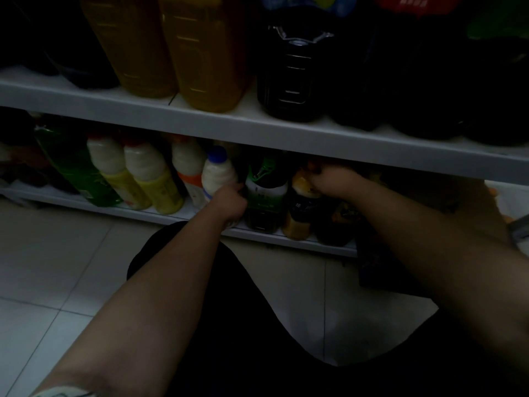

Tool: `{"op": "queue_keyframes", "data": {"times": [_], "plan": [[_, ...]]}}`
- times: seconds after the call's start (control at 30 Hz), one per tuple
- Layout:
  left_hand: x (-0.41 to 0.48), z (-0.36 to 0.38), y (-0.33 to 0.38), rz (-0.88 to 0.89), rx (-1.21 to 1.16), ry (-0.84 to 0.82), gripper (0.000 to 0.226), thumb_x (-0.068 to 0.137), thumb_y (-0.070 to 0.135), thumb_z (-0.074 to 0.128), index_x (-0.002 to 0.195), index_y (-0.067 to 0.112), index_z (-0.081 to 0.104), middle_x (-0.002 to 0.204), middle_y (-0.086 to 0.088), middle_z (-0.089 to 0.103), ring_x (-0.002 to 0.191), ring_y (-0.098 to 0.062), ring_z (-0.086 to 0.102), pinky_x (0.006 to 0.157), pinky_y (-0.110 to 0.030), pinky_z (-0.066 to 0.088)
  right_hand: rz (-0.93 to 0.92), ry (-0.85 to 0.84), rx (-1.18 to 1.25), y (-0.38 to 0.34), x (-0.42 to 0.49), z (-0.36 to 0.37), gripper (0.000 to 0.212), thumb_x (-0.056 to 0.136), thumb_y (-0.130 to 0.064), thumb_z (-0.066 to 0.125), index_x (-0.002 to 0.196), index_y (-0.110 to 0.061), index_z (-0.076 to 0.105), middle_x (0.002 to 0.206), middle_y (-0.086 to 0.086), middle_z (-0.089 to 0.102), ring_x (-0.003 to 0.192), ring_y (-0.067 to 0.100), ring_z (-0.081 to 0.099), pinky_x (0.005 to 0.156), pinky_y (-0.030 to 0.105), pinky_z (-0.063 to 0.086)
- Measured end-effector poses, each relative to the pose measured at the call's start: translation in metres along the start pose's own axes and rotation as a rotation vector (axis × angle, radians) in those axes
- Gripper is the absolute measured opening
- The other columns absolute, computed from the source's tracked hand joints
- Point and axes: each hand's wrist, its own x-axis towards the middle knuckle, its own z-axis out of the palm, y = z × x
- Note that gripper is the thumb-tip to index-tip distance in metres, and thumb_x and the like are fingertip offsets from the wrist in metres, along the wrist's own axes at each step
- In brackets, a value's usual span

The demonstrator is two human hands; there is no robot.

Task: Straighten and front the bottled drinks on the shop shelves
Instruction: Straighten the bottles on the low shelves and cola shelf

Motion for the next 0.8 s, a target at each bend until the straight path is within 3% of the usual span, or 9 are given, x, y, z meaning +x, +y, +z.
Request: {"op": "queue_keyframes", "data": {"times": [0.2, 0.37, 0.53, 0.8], "plan": [[-0.007, -0.009, -0.003, -0.082, -0.198, -0.057, 0.039, 0.08, -0.009, 0.058, 0.118, 0.0, 0.062, 0.108, -0.018, 0.066, 0.094, -0.024, 0.061, 0.08, -0.036, 0.05, 0.028, 0.081, 0.061, -0.005, -0.004, 0.004, 0.037, 0.096, -0.033, 0.051, 0.124, -0.009, 0.053, 0.121, 0.016, 0.057, 0.109, 0.03, 0.053, 0.082, 0.025, 0.034], [-0.007, -0.011, -0.007, -0.15, -0.243, -0.097, 0.043, 0.08, -0.003, 0.063, 0.123, 0.004, 0.059, 0.109, -0.015, 0.066, 0.093, -0.026, 0.062, 0.076, -0.034, 0.05, 0.105, 0.128, -0.01, -0.006, -0.005, 0.005, 0.042, 0.095, -0.036, 0.052, 0.125, -0.008, 0.055, 0.128, 0.017, 0.055, 0.117, 0.034, 0.049, 0.095, 0.033, 0.035], [-0.006, -0.011, -0.005, -0.112, -0.174, -0.109, 0.034, 0.083, 0.004, 0.063, 0.117, 0.005, 0.062, 0.109, -0.013, 0.066, 0.088, -0.019, 0.06, 0.067, -0.022, 0.043, 0.117, 0.174, -0.017, -0.013, -0.007, 0.008, 0.039, 0.095, -0.035, 0.052, 0.122, -0.007, 0.058, 0.124, 0.019, 0.057, 0.114, 0.035, 0.051, 0.091, 0.033, 0.038], [0.003, -0.005, 0.025, -0.267, -0.223, -0.025, 0.032, 0.092, 0.011, 0.052, 0.12, -0.004, 0.058, 0.122, -0.022, 0.06, 0.11, -0.035, 0.058, 0.076, -0.031, 0.044, 0.089, 0.119, -0.08, -0.015, -0.013, 0.005, 0.038, 0.093, -0.029, 0.054, 0.123, -0.006, 0.054, 0.12, 0.02, 0.058, 0.108, 0.035, 0.054, 0.086, 0.032, 0.041]]}}
